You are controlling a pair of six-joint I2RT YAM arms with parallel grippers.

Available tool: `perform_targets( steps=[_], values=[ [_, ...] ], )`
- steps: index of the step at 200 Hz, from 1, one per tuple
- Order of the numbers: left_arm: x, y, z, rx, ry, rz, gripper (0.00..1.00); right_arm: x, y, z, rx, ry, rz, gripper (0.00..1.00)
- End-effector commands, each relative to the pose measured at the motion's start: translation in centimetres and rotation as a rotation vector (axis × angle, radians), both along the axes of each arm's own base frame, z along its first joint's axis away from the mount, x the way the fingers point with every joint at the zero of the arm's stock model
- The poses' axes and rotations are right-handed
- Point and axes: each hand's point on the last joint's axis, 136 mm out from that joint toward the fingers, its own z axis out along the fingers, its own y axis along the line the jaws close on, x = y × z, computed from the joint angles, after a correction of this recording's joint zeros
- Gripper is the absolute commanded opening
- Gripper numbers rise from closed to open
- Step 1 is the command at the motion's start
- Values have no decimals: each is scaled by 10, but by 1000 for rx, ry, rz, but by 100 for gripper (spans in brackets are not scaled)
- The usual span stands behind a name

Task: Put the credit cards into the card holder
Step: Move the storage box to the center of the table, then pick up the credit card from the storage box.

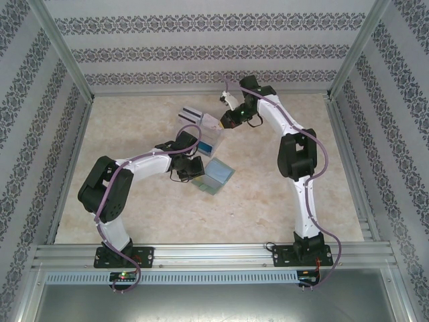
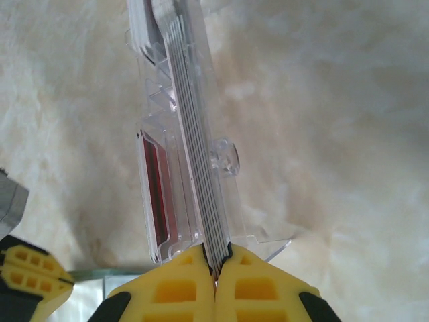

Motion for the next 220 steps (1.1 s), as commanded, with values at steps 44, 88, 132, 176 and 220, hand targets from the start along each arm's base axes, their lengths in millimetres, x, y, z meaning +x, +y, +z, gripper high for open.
perform_targets(
  steps=[44,88,132,176,220],
  values=[
    [5,-7,3,-25,-12,-23,10,-19,-5,-18,-153,12,-43,40],
    [4,-7,1,-28,-11,-24,10,-10,4,-7,-199,-109,-86,51],
    [3,-7,1,-32,-13,-22,10,2,-9,13,-234,-238,-179,56],
    [4,-9,0,-41,-14,-22,10,2,-9,37,-208,-280,-192,58],
    [2,-8,0,-41,-13,-23,10,9,-10,38,-233,-303,-201,62]
  ],
)
